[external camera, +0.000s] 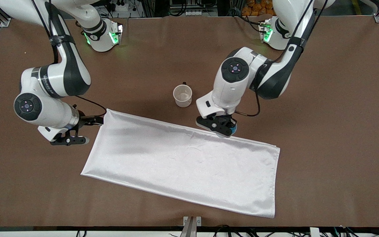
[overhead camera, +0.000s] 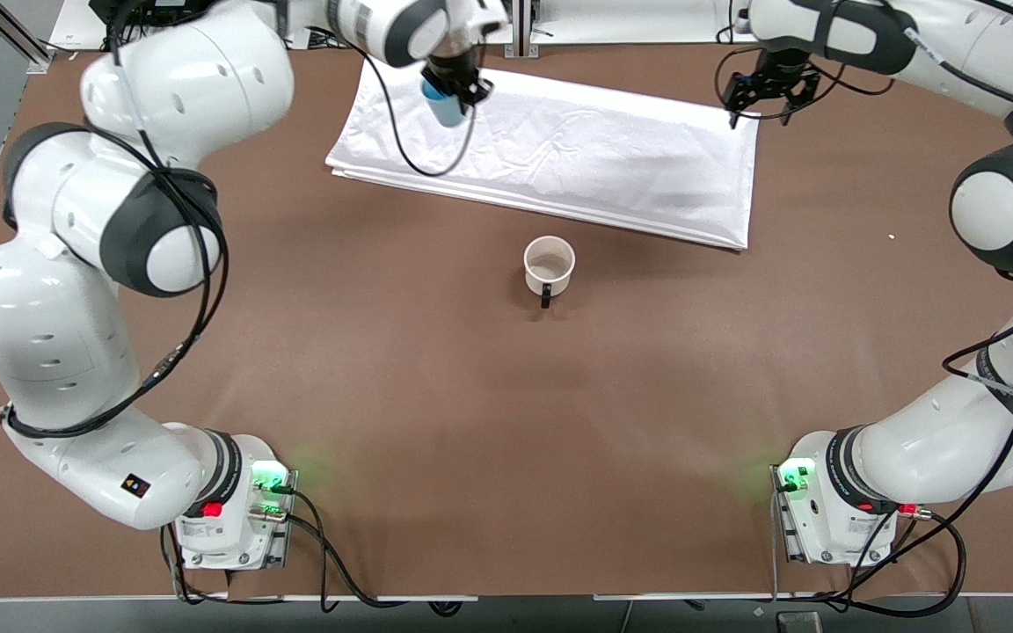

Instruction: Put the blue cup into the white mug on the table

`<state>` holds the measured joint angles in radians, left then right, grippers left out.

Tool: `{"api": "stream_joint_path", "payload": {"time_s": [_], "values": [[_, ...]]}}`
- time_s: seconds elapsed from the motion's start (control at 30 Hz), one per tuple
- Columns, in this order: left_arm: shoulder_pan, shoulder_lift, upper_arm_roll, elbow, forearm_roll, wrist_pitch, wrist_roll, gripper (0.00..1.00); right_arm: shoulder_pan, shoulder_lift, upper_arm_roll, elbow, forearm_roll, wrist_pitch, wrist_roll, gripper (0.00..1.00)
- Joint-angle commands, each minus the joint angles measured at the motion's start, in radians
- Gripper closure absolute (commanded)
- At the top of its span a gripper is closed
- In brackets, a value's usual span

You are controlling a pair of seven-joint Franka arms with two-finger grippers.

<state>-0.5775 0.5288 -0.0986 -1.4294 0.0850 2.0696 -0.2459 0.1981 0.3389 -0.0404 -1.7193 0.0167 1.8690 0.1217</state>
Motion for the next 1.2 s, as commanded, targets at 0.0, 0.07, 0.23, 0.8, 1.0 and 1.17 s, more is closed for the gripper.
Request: {"api": "stream_joint_path", "payload": {"time_s": [0.0, 0.07, 0.23, 0.8, 1.0, 1.17], "values": [[-0.044, 0.020, 0.007, 0.004, 0.018, 0.000, -0.041, 1.00, -0.019, -0.012, 0.004, 0.010, 0.000, -0.030, -0.004, 0.00], [-0.073, 0.028, 0.008, 0.007, 0.018, 0.001, -0.044, 1.00, -0.028, -0.014, 0.004, 0.016, 0.002, -0.031, -0.004, 0.00], [-0.136, 0.043, 0.011, 0.015, 0.019, 0.001, -0.101, 1.00, -0.023, -0.014, 0.004, 0.053, 0.008, -0.064, 0.003, 0.00], [-0.314, 0.099, 0.014, 0.024, 0.024, -0.003, -0.285, 1.00, -0.159, -0.075, 0.005, 0.118, 0.009, -0.096, -0.134, 0.00], [-0.331, 0.131, 0.014, 0.037, 0.044, -0.003, -0.305, 1.00, -0.256, -0.170, 0.028, 0.102, 0.015, -0.120, -0.238, 0.00], [-0.343, 0.145, 0.016, 0.038, 0.044, -0.002, -0.306, 1.00, -0.290, -0.267, 0.043, 0.104, 0.006, -0.206, -0.258, 0.00]]}}
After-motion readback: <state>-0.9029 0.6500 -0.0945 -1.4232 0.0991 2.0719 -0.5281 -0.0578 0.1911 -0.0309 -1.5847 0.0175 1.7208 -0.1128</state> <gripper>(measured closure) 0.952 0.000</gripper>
